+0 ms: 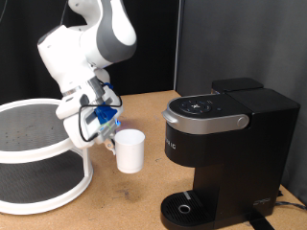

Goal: Make a cup of coffee with the keurig machine

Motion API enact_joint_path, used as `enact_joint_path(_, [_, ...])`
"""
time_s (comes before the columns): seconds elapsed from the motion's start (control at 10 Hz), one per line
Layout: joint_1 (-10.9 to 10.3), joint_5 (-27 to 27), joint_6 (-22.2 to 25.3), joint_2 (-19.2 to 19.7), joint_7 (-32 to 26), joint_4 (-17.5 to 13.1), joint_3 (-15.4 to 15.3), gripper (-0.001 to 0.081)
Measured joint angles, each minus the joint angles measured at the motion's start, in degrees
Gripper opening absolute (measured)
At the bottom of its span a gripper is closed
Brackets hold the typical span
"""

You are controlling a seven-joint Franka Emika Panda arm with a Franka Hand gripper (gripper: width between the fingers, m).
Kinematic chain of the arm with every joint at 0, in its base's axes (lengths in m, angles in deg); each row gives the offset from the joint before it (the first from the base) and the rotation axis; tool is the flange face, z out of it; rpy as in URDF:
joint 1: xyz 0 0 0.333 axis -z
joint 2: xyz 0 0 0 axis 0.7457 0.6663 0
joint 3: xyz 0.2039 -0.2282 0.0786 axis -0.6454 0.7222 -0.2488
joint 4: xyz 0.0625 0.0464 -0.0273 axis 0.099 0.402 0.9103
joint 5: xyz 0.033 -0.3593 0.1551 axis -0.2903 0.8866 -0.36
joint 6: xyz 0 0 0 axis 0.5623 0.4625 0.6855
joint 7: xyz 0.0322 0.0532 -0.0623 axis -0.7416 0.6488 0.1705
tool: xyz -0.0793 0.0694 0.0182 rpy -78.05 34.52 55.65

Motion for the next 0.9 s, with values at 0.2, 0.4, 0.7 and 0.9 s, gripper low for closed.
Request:
enact_joint_path(0.2, [-1.6, -7.6, -1.0, 4.0, -5.8, -0.8, 0.2, 0.007])
enact_joint_path(0.4, [-2.0, -14.1, -1.1, 7.0, -11.9, -1.4, 0.2, 0.007])
enact_joint_path(0.7, [-2.0, -24.1, -1.1, 10.0, -20.9, -2.0, 0.0, 0.007])
enact_joint_path(0.9, [-2.2, -29.9, -1.0, 12.1, -24.9, -3.3, -1.0, 0.007])
